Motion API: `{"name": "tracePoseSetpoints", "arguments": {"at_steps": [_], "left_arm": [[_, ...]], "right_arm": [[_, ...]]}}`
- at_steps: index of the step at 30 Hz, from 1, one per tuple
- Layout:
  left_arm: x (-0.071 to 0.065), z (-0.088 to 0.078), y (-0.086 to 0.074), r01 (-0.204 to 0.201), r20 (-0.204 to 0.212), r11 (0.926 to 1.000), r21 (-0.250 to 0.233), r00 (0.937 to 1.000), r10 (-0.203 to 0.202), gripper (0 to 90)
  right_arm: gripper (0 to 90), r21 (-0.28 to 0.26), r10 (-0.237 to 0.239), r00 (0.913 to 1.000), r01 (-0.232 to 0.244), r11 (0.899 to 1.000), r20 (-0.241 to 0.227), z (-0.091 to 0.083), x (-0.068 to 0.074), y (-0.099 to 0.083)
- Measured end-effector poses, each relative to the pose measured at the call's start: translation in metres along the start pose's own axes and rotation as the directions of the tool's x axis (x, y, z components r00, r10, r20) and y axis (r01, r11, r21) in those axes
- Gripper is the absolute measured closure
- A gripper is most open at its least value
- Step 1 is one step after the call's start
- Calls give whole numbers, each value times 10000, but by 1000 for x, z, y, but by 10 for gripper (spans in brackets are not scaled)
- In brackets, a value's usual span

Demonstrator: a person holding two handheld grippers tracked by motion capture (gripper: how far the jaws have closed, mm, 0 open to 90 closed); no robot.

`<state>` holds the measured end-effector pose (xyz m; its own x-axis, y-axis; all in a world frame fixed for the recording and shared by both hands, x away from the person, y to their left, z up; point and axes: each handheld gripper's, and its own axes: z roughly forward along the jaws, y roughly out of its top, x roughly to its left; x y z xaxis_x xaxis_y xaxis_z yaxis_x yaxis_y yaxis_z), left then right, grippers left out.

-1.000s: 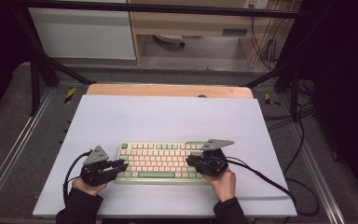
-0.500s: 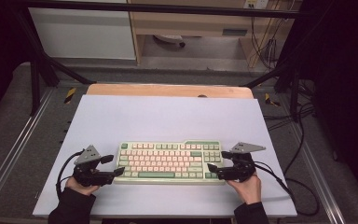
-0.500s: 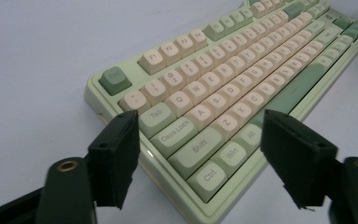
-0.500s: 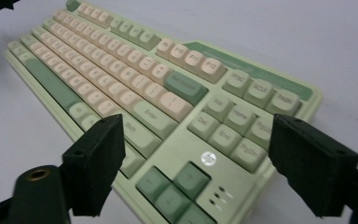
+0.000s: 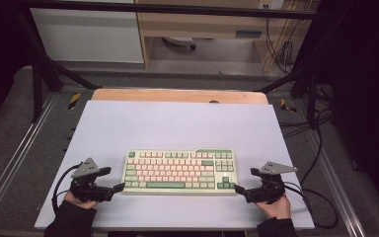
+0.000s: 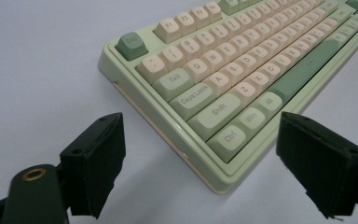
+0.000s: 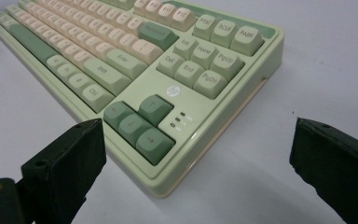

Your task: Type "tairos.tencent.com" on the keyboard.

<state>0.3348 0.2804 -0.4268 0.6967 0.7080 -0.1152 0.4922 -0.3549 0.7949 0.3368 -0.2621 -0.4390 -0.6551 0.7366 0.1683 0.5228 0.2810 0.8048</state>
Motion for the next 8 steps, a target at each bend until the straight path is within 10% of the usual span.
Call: {"name": "tracePoseSetpoints", "arguments": {"at_steps": [8], "left_arm": [[-5,6,-1,-226,91,9993,291,9997,223,155]], "right_arm": [[22,96,-15,10000,16,10000,-85,-1,-3,-5]]}}
